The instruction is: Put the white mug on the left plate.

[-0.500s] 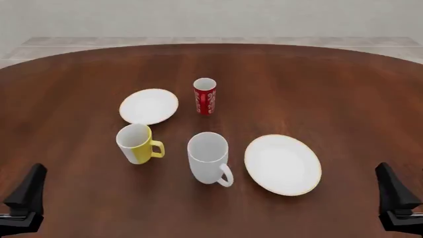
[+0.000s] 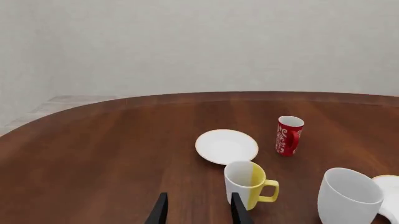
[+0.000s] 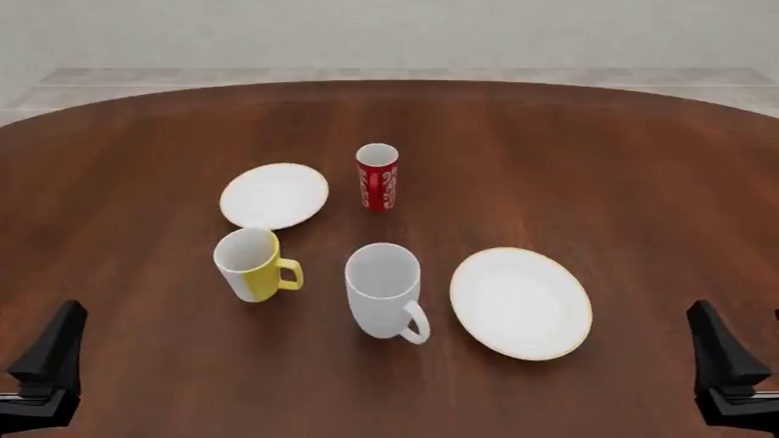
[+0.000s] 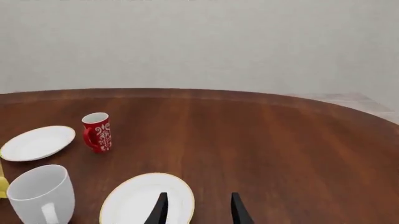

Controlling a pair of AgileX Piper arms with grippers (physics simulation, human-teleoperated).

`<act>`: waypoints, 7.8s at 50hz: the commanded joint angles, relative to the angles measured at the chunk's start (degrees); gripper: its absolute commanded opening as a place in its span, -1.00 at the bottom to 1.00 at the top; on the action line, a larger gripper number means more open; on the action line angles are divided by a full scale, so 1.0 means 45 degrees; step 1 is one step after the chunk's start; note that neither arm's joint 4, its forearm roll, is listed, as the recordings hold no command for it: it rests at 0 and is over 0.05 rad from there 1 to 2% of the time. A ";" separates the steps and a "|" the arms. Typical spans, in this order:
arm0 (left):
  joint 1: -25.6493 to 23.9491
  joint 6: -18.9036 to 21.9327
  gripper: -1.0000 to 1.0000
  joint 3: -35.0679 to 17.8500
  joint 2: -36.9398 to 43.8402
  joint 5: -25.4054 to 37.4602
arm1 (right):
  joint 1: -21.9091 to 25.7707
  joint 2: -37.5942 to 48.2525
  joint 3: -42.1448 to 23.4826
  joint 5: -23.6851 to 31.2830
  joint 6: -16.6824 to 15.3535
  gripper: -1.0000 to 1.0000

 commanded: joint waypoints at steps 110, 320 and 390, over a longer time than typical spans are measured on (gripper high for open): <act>-0.0001 -0.0001 1.00 -0.0003 0.0004 -0.0001 | 0.5705 0.8855 -0.7540 0.1707 -0.2843 1.00; -0.0002 -0.0003 1.00 -0.0003 0.0006 -0.0001 | 0.9342 1.5454 -0.6477 -0.2929 -0.0837 1.00; 0.0000 -0.0001 1.00 -0.0003 0.0004 -0.0001 | 0.9262 1.6832 -0.6144 -0.3859 -0.0472 1.00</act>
